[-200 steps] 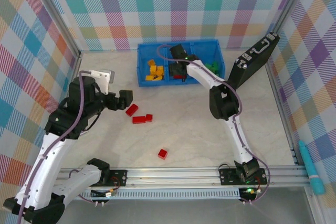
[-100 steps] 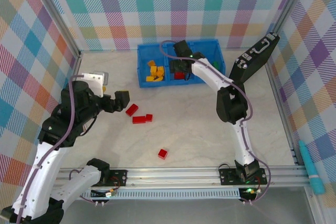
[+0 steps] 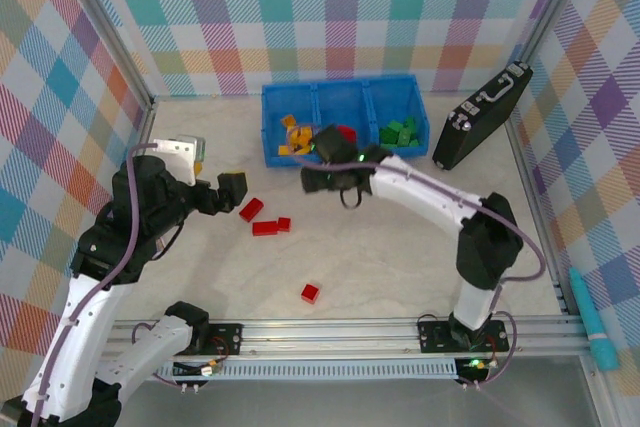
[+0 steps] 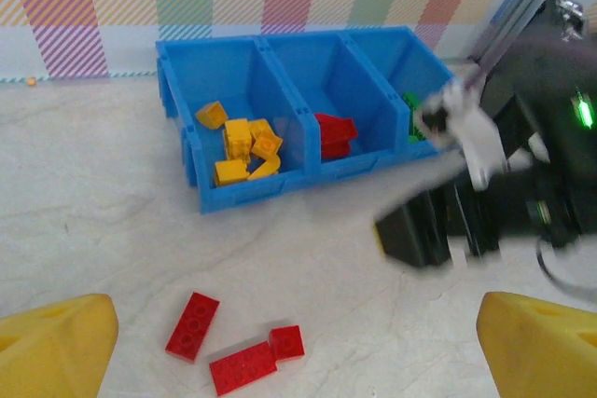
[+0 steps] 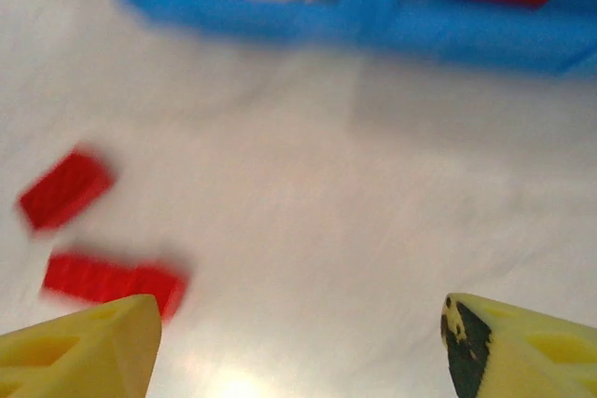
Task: Sort the legos into containers by color
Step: Pick up the lego from the bottom-center of the table.
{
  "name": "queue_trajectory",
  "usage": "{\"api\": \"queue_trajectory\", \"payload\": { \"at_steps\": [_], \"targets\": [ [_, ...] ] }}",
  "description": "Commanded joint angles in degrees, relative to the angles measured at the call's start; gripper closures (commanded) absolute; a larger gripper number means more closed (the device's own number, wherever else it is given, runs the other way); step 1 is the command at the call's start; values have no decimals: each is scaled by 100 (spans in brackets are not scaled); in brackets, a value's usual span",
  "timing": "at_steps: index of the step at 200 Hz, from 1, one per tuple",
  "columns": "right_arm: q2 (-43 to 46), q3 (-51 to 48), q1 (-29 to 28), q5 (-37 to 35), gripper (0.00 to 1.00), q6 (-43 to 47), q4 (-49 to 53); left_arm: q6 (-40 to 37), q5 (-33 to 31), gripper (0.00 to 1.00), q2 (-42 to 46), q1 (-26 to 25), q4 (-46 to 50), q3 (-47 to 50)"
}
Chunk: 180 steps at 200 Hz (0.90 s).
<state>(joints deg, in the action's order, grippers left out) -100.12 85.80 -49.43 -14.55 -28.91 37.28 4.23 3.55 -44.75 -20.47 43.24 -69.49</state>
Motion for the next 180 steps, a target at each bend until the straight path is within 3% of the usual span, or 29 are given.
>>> {"api": "queue_trajectory", "payload": {
  "at_steps": [1, 37, 74, 138, 180],
  "targets": [
    [465, -645, -747, -118, 19, -1149, 369, -117, 41, 1, 78, 61, -210, -44],
    [776, -1330, -1921, -18, 14, -2269, 795, -174, 229, 1, -71, 39, -77, -111],
    [487, -1438, -2530, 260, 14, -3089, 1036, -61, 354, 1, 120, 46, -125, 11],
    [-68, -1103, -2649, 606, 16, -3030, 1093, 29, 495, 1, 367, 44, -140, 10],
    [-529, -739, -2636, 760, 23, -2944, 1407, 69, 533, 1, 471, 45, -158, 92]
  ]
}}
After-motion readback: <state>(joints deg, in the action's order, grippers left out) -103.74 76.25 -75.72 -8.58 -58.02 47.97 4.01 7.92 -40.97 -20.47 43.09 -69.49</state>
